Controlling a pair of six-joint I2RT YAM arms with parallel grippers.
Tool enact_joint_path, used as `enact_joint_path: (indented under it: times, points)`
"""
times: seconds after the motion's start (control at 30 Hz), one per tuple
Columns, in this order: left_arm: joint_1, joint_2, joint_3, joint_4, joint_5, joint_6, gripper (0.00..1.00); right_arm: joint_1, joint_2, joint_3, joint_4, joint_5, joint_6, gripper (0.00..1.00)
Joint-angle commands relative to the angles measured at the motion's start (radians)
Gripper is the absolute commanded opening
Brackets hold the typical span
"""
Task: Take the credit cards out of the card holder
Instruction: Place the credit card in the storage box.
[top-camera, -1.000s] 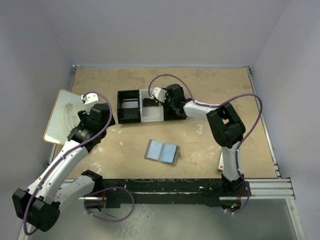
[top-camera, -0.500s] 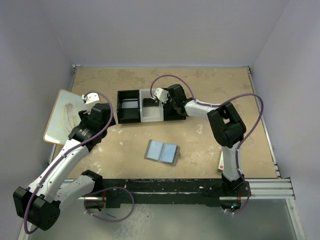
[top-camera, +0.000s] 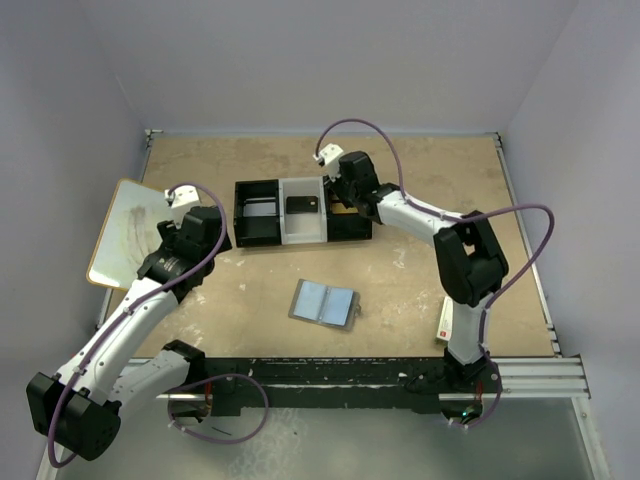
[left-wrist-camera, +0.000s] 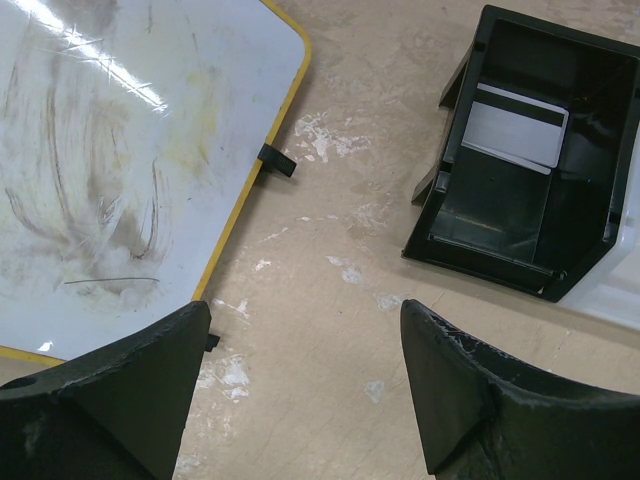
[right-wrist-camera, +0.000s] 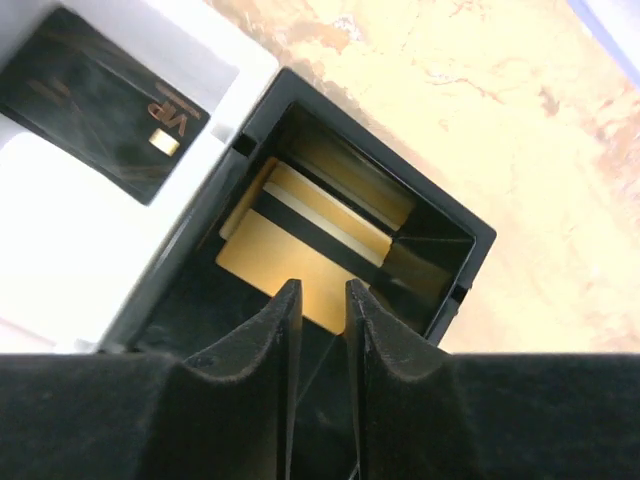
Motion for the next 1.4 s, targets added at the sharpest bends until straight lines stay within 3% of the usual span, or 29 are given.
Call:
enact_joint_path:
  times: [0.0,0.1,0.33,0.67,1.07,1.37]
  points:
    - [0.004,0.002,0.021,0.018,-0.002,0.021,0.75,-0.003,-0.064,0.059,-0.116,-0.045,0.385,0.24]
    - [0.004,0.008,0.022,0.019,0.0,0.024,0.75,-0.002,-0.055,0.07,-0.185,-0.084,0.505,0.09]
    - [0.003,0.014,0.024,0.018,0.002,0.025,0.75,-0.001,-0.02,0.044,-0.216,-0.033,0.657,0.0]
    - [0.004,0.009,0.024,0.016,0.0,0.025,0.75,0.001,0.095,0.119,-0.286,0.07,0.714,0.0]
    - [0.003,0.012,0.023,0.016,-0.003,0.025,0.75,0.0,0.166,0.164,-0.277,0.091,0.729,0.0]
    - [0.004,0.018,0.023,0.016,0.0,0.026,0.75,-0.001,0.194,0.123,-0.22,0.195,0.751,0.01]
